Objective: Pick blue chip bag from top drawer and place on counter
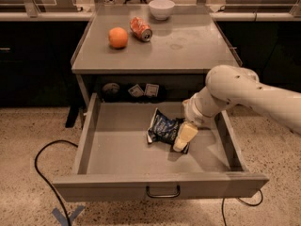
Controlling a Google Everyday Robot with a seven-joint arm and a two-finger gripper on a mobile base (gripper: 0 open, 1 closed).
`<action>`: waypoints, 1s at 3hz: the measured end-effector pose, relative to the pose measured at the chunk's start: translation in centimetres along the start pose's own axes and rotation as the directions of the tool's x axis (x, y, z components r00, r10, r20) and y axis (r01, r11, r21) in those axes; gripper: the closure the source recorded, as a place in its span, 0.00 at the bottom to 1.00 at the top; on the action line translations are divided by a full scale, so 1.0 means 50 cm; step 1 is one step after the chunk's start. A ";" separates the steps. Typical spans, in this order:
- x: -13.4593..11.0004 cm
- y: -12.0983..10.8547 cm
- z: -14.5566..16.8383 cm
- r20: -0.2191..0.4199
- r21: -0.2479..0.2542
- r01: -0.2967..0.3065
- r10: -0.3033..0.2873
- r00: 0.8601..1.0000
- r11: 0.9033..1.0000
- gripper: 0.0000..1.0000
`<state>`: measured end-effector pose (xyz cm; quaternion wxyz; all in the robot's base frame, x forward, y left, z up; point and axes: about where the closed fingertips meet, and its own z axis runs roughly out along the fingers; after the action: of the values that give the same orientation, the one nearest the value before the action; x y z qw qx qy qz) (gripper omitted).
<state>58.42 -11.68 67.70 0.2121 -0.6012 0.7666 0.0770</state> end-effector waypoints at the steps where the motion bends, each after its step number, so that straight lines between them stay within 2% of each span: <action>1: -0.018 0.027 0.075 0.046 -0.035 0.023 -0.021 0.999 0.999 0.00; 2: -0.023 0.081 0.151 0.064 -0.100 0.028 -0.022 0.998 0.995 0.06; 3: -0.021 0.086 0.158 0.064 -0.106 0.028 -0.021 0.998 0.994 0.23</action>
Offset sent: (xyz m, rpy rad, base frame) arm -0.0401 0.0751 -0.1133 0.1050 0.1289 0.1107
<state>56.35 -6.65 60.44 0.2045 -0.6185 0.7468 0.1343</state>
